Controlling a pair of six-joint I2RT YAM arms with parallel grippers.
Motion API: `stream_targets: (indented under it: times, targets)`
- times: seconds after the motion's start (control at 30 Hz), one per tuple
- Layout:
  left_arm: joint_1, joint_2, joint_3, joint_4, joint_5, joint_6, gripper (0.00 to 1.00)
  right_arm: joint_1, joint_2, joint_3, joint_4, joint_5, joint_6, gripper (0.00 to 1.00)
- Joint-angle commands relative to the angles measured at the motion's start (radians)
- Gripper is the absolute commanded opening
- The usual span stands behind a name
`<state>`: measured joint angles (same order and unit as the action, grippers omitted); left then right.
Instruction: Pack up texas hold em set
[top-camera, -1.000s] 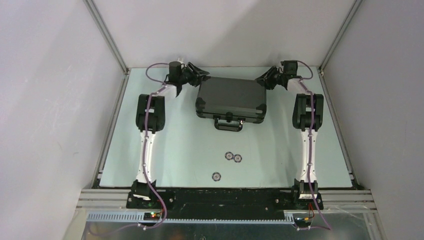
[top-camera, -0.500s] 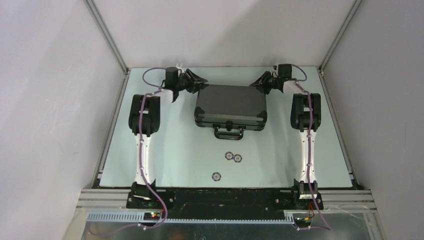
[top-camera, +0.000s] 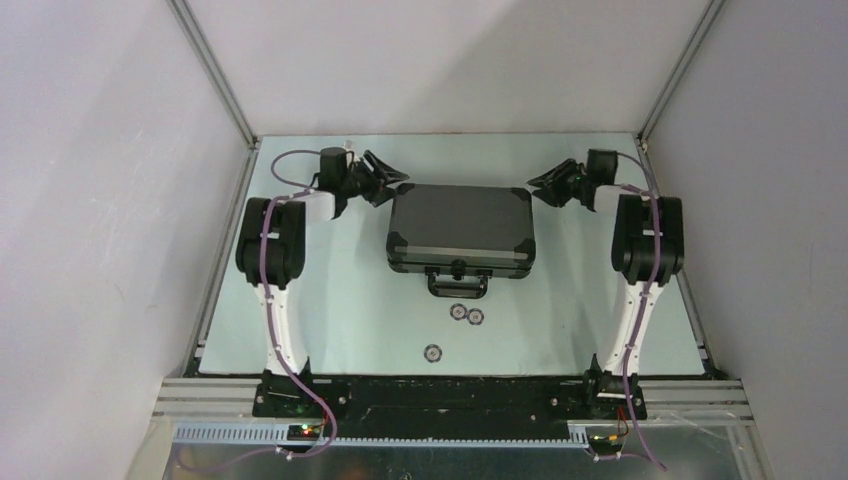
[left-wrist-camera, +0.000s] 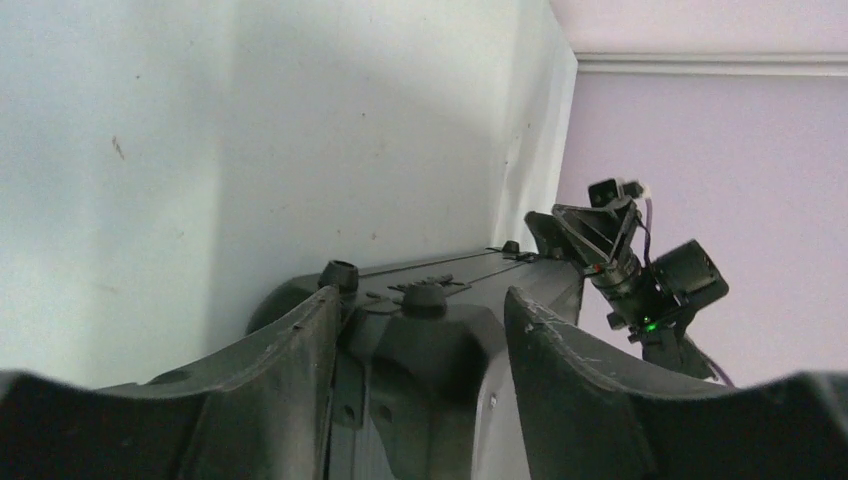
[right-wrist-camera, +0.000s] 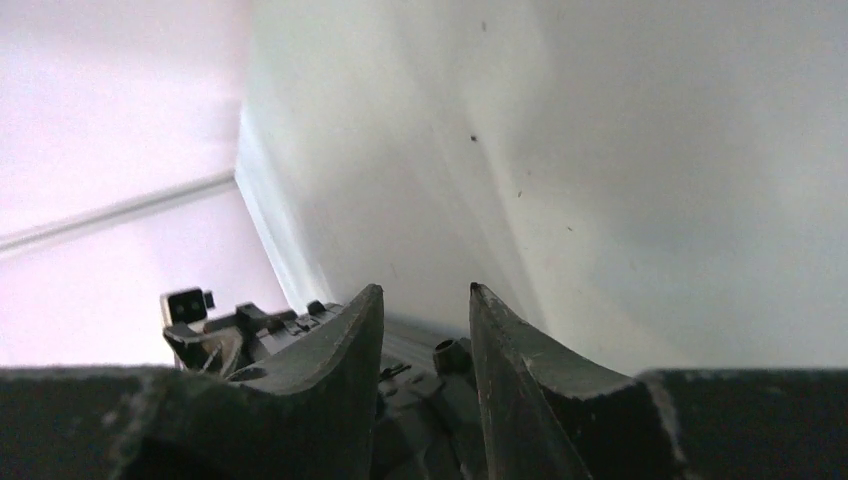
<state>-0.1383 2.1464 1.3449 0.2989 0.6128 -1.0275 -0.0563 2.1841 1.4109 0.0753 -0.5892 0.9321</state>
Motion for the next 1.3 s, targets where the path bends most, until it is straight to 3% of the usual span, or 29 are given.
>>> stream_targets:
  times: [0.0,0.17,0.3,0.4,0.47,0.7,1.0,1.27]
  targets:
    - [0.033,-0.13,0.014,-0.046,-0.001,-0.008,0.67,-0.049,-0.168,-0.029,0.058,0.111,-0.016,0.43]
    - [0.067,-0.235,0.01,-0.083,-0.03,-0.021,0.71,-0.095,-0.318,-0.09,-0.016,0.175,-0.059,0.49]
    - [0.068,-0.436,-0.094,-0.177,-0.098,0.05,0.75,-0.103,-0.465,-0.232,-0.083,0.17,-0.071,0.52]
    - [0.068,-0.577,-0.23,-0.272,-0.184,0.122,0.78,-0.102,-0.608,-0.391,-0.136,0.152,-0.081,0.7]
    - [0.068,-0.687,-0.32,-0.29,-0.221,0.15,0.8,-0.101,-0.701,-0.503,-0.141,0.126,-0.071,0.74]
    - [0.06,-0.963,-0.535,-0.394,-0.269,0.238,0.85,-0.058,-0.981,-0.766,-0.124,0.079,-0.045,0.76]
    - [0.06,-1.03,-0.626,-0.41,-0.242,0.285,0.89,-0.022,-1.049,-0.848,-0.114,0.014,-0.011,0.77]
    - [0.059,-1.006,-0.601,-0.408,-0.215,0.297,0.89,0.033,-1.023,-0.914,0.009,-0.002,0.062,0.91]
